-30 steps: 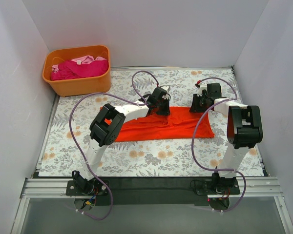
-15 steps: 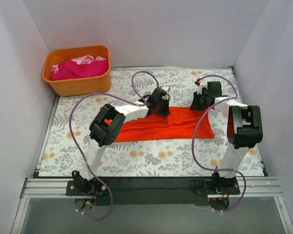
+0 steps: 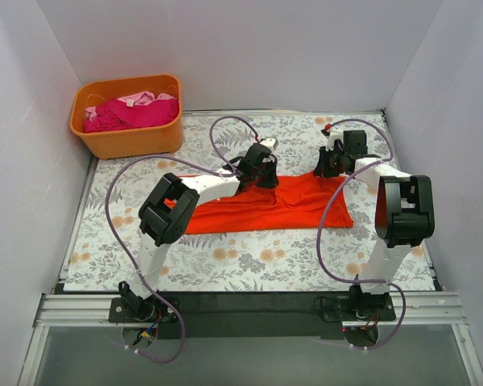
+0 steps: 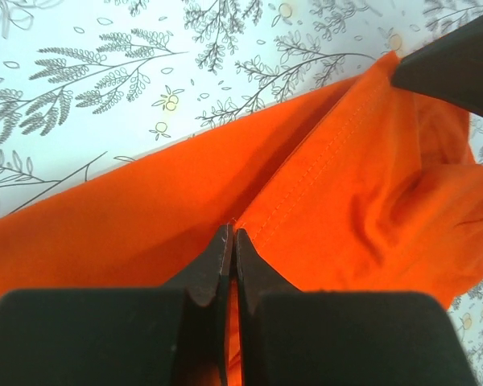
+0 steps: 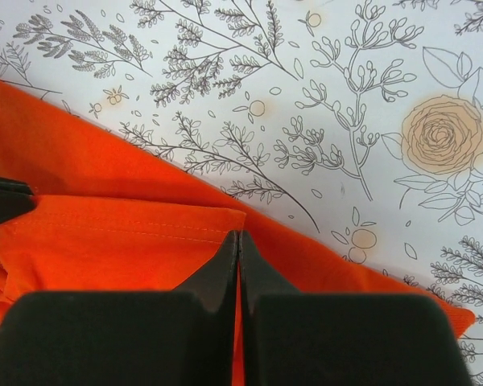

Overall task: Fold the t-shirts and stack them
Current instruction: Fold the tshirt

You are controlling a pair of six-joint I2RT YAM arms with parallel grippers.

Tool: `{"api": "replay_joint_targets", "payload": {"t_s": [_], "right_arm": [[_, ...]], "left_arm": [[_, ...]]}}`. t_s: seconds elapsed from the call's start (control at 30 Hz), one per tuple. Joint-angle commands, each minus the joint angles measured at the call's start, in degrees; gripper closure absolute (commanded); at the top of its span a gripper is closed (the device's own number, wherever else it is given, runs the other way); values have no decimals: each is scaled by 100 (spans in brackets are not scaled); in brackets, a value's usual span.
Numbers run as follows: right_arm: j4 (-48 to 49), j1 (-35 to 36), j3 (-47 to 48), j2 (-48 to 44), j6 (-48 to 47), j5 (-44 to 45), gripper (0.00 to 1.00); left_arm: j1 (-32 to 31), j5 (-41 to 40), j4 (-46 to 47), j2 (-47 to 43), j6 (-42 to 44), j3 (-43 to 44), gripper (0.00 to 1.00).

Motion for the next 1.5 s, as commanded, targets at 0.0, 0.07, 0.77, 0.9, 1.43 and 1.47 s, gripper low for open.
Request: {"api": "replay_joint_targets", "payload": {"t_s": [0.0,0.07,0.77,0.9,1.43,1.47], "right_arm": [[255,5,120,-380,-111,-15,99],[281,5,146,-415,-137,-67,99],[325,251,410,-213,-744,-296,99],[308,339,445,-169,-911,-182,99],[281,523,647,24,-1219,152,99],[273,541,638,33,-1219,187,99]], "left_arm": [[-32,-223,537,-735,158,-212,100],[-32,-215,625,-796,167,-326,100],[-32,-549,784,-814,36,-809,100],[-32,-558,784,-805,-8,-836,100],[-32,-768,740,-797,-167,-1038,100],[-32,-829,731,-779,-175,-1029,100]]}}
